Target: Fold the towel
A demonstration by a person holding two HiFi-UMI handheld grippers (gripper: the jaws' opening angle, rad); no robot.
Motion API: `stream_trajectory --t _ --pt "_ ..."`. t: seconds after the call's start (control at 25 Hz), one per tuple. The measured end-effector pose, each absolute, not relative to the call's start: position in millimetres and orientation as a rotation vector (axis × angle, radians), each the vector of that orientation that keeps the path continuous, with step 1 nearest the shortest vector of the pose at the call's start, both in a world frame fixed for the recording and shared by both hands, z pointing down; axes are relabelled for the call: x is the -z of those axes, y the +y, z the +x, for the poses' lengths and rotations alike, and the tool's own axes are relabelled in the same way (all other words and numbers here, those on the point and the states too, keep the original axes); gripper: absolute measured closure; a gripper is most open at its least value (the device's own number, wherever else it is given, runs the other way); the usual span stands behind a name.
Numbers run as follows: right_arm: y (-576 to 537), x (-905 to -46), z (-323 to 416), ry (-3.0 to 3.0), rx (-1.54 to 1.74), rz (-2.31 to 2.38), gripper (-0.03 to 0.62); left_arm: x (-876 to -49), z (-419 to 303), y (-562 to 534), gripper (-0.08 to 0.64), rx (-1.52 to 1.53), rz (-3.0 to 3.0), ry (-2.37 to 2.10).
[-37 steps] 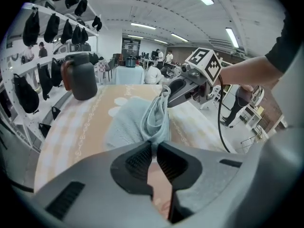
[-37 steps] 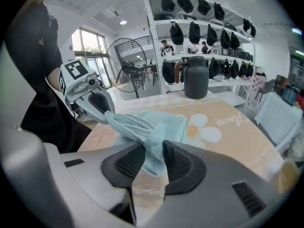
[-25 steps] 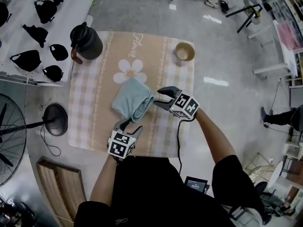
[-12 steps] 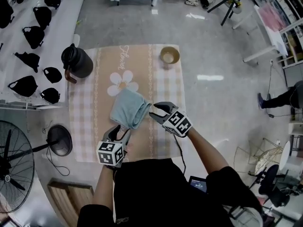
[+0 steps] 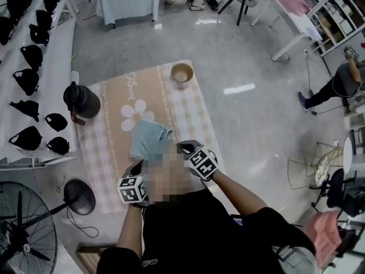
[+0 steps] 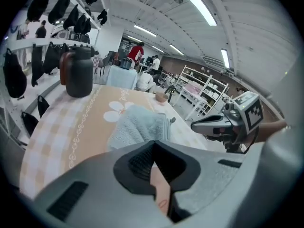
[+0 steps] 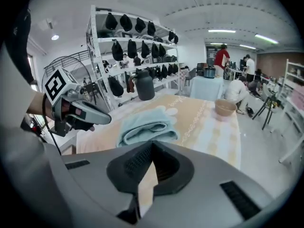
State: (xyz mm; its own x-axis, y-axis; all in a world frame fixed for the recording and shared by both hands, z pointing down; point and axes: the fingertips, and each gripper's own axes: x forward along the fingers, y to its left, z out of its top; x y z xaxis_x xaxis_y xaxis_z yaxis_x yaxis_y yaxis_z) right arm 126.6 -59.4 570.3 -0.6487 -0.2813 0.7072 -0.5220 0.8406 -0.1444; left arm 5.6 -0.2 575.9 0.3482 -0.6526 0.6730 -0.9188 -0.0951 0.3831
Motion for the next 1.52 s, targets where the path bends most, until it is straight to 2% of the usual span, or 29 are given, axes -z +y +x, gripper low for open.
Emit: stream_trajectory --t 0.32,0.56,0.88,1.16,1.36,1.52 --pt "-37.1 -546.2 110.8 -2.326 -0.451 0.705 0.589 -557.8 -6.2 4.7 0.555 -0.439 1.839 -1.422" --pt "-43.9 -484.5 96.6 -2.405 -0.367 0.856 0.589 -484.4 -20.1 -8.9 0.555 -0.327 1.978 -1.538" --pt "-80.7 -354.9 78.7 -2.564 -0.140 1.134 0.589 -366.1 -48.7 -42.0 0.555 -0.204 2.200 -1.766" --pt "-99.1 -276.1 71.1 -2.670 0.056 1.176 0.589 -291.9 -53.5 -62.9 0.557 -0.078 2.271 -1.887" --pt "-95.2 -246.9 74.6 -2.753 0.167 1.167 0.589 -256.6 -44.5 -54.7 0.555 0.020 2.324 -1.961" --pt "-91.1 -254.6 86.2 -2.739 0.111 1.156 0.589 -256.0 -43.1 -54.1 0.555 0.025 2.300 -2.000"
